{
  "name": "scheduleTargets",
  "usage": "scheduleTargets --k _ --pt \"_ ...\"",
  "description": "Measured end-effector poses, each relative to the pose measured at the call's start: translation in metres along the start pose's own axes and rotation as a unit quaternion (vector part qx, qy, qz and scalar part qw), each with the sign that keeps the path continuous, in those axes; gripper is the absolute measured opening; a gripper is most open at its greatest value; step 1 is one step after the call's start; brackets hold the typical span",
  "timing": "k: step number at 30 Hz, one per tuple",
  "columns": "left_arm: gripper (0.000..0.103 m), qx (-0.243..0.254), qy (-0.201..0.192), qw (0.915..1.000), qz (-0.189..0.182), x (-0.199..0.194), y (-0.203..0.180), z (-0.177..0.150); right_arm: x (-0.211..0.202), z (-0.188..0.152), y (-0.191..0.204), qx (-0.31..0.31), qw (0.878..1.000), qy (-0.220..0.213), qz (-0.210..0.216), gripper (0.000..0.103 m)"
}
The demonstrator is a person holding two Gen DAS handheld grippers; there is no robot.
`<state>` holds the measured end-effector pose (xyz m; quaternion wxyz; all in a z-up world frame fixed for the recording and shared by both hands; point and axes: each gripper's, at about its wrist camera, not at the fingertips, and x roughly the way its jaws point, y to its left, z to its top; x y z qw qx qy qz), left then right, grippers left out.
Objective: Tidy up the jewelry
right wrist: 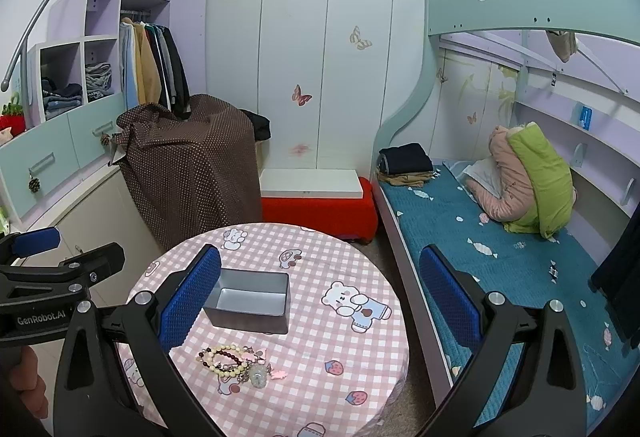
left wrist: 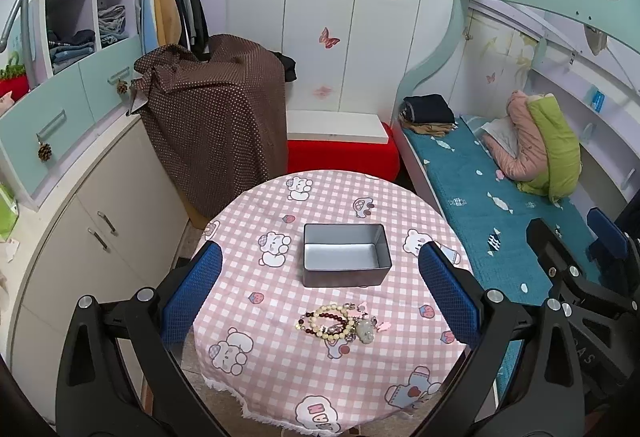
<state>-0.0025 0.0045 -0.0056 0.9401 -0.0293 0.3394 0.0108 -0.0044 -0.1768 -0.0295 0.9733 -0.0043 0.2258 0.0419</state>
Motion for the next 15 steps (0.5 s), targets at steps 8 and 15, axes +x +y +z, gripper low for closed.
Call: scheduleTargets --k 8,15 --pt "0.098 0.003 -0.001 1.0000 0.000 0.0011 0.0004 -0.0044 -0.0007 -0.0020 -0.0024 -0.002 1.000 -0.006 -0.005 0.095" --pt "0.098 0.002 -0.001 1.0000 -0.001 0.0002 0.0003 -0.0019 -0.0008 -0.0039 -0.0038 0.000 1.000 -0.006 -0.006 0.095"
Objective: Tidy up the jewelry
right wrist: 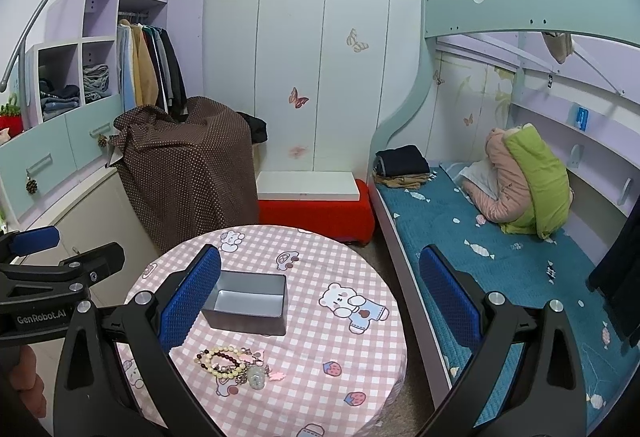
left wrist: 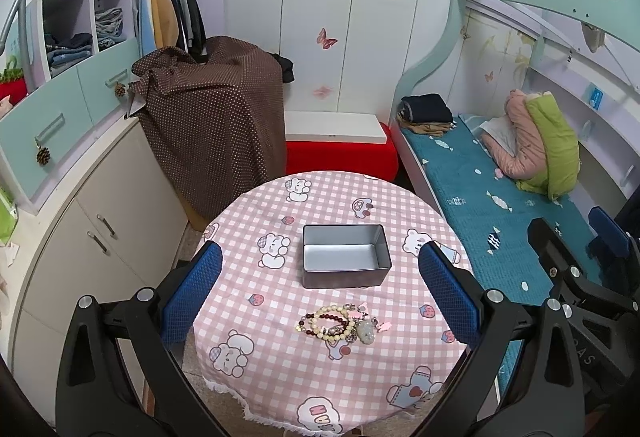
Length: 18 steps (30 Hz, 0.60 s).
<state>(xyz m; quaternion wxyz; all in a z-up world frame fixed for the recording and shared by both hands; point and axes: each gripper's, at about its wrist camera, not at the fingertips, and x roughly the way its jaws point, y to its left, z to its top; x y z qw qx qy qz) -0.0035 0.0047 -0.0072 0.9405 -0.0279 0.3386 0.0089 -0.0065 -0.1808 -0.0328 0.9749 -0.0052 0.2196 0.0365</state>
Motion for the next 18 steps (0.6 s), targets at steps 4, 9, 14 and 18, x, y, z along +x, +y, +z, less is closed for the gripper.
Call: scheduleTargets --k 4,9,14,18 --pt "0.098 -0.001 0.000 1.0000 -0.001 -0.0003 0.0025 -0.0012 0.0002 -0.0002 0.0005 0.000 1.000 0.000 0.000 0.095" --pt "0.098 -0.004 0.004 1.0000 -0.006 0.0001 -0.0003 0.0051 0.0001 0.0011 0.0010 -0.001 1.000 0.001 -0.001 0.095" --pt "0.098 -0.004 0.004 1.0000 -0.006 0.0008 0.0000 0.0045 0.0003 0.0008 0.0007 -0.002 1.000 0.003 -0.002 0.095" --pt "0.098 -0.006 0.005 0.9999 -0.008 0.0030 0.0028 0.0041 0.0003 0.0004 0.0018 -0.008 1.000 -0.001 -0.004 0.095"
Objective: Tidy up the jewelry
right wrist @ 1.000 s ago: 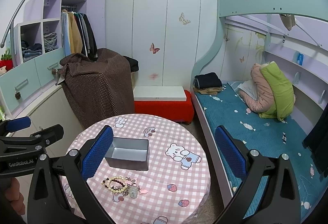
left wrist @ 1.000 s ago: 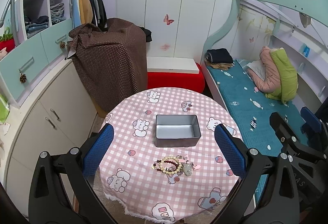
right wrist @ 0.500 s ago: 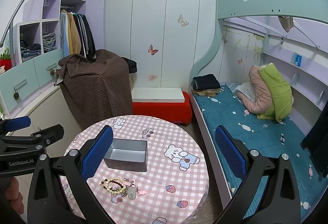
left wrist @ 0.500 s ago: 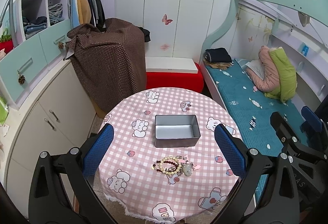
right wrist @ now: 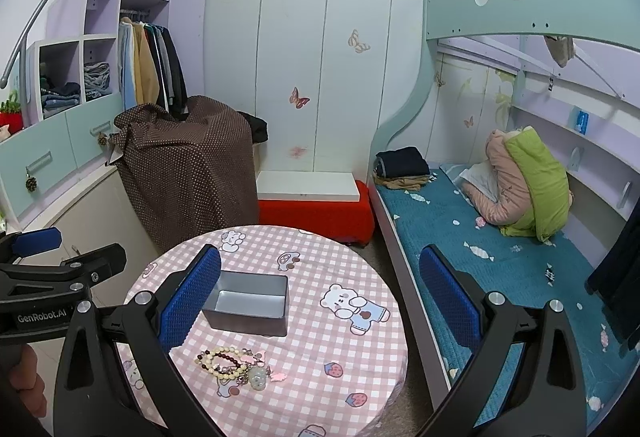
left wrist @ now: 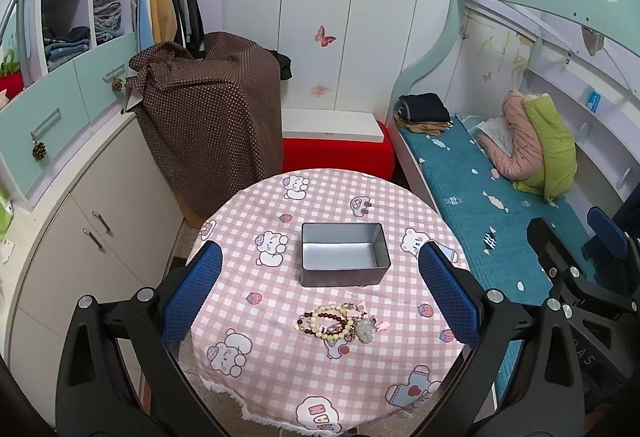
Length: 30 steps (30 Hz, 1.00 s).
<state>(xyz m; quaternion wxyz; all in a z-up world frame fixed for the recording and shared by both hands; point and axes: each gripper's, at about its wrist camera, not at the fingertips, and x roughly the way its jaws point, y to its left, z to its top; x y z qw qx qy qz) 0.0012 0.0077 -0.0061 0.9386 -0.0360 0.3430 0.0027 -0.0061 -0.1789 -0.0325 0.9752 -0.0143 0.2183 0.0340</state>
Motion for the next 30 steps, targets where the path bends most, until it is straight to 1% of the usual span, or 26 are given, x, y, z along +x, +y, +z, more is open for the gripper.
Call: scheduleTargets --k 4,20,30 --pt "0.098 -0.003 0.000 1.0000 -0.004 0.0006 0.0022 0.0000 0.0003 -0.0002 0.0061 -0.003 1.000 -0.001 0.000 0.095" --pt "0.098 -0.004 -0.001 1.0000 -0.007 -0.0003 0.0060 -0.0011 -0.0022 0.0023 0.0081 0.000 1.000 -0.001 -0.001 0.095" --pt "0.098 -0.003 0.003 0.9999 -0.013 -0.0007 0.0028 0.0003 -0.0016 0.0040 0.0068 0.004 1.000 0.009 -0.003 0.095"
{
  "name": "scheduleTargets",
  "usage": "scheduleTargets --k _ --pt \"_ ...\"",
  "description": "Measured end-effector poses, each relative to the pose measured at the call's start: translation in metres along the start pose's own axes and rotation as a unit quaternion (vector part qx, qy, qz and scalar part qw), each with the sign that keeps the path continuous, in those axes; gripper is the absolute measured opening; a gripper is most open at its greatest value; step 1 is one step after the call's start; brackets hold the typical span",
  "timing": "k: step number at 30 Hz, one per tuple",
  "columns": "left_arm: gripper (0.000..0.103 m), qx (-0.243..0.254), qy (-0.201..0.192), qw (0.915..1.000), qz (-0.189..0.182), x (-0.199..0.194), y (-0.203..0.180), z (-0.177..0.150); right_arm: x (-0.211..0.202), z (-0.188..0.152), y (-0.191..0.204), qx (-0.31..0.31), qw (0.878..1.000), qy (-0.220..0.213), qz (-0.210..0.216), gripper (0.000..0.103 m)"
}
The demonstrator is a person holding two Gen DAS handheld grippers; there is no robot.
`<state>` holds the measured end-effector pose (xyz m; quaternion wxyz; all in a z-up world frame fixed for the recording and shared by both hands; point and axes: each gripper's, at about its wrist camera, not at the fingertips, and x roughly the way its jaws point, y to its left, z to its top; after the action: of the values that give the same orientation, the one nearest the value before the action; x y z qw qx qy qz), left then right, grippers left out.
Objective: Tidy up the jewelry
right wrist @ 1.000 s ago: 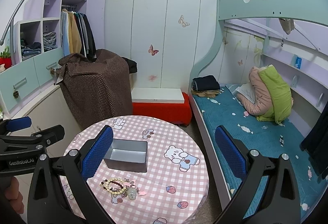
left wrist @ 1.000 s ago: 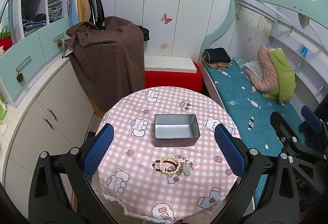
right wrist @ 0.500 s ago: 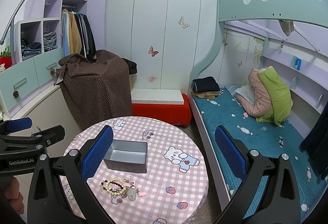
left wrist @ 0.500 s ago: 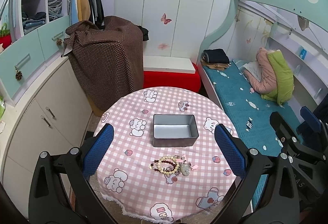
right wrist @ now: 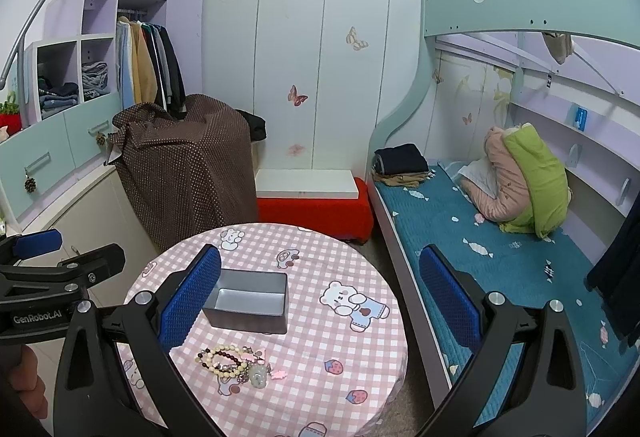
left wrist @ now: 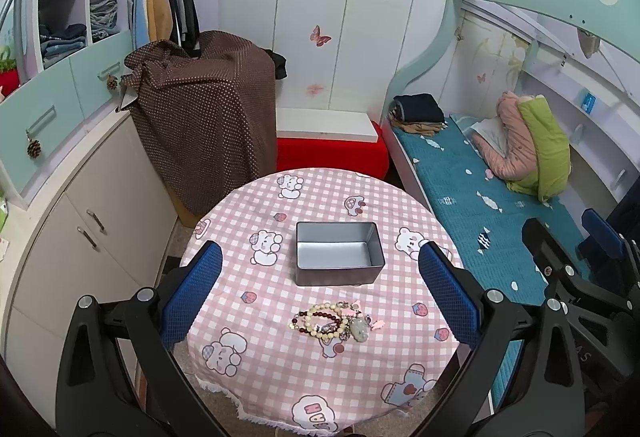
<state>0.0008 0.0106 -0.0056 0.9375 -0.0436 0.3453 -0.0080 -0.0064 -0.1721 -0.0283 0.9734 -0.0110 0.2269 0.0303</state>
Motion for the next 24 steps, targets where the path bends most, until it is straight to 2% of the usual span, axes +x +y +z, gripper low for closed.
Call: scheduleTargets --k 24 --pt "0.098 0.013 0.029 0.9993 -0.017 0.013 0.017 -0.018 0.009 -0.014 0.006 0.015 0.998 0.055 -0.005 0.095"
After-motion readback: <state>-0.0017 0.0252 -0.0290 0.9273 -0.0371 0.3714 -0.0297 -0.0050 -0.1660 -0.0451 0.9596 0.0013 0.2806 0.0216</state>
